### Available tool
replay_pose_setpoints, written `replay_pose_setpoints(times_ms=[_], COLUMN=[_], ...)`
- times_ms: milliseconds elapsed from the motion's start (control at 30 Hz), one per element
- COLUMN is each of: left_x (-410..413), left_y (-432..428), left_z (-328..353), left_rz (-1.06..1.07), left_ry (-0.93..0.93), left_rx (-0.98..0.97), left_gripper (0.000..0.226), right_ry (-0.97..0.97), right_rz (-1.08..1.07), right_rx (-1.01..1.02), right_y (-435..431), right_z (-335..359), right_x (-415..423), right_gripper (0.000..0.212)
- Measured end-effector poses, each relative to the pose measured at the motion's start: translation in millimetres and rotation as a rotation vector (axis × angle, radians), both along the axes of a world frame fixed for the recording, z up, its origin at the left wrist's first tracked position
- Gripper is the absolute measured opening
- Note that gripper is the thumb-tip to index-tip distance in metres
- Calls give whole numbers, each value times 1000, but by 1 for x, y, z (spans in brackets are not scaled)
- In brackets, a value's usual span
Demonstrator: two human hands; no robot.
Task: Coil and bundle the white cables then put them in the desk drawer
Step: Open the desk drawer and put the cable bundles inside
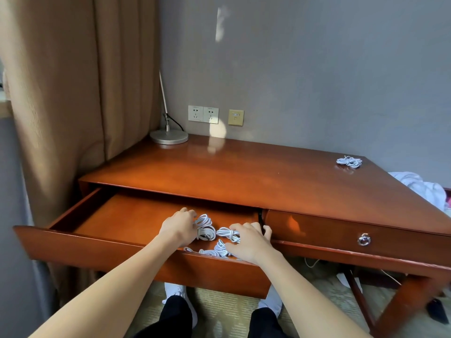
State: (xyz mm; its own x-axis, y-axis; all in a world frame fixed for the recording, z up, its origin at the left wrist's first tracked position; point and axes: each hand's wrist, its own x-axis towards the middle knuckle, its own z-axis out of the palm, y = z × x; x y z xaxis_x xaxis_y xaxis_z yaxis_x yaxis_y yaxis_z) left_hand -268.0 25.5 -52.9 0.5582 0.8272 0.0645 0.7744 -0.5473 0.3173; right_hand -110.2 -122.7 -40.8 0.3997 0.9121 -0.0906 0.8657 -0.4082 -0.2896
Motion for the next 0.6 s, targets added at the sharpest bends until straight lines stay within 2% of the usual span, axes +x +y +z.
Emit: replay_pose_setpoints(times_ms=[200, 400, 600], left_x=[0, 2, 2], left_y=[0, -2, -5], left_z=[-1, -3, -1], left_rz=[-117, -152, -172], left_ry=[-11, 64, 70], left_rx=[-24, -74, -102], left_gripper=[30, 42, 17], right_ry=[-9, -5, 25], right_rz=[1, -4, -16], right_rx=[-12, -6, 39], right_y=[-1, 0, 0], right_z=[1, -1, -1], right_x=[-1, -2, -2], right_gripper=[58, 56, 45])
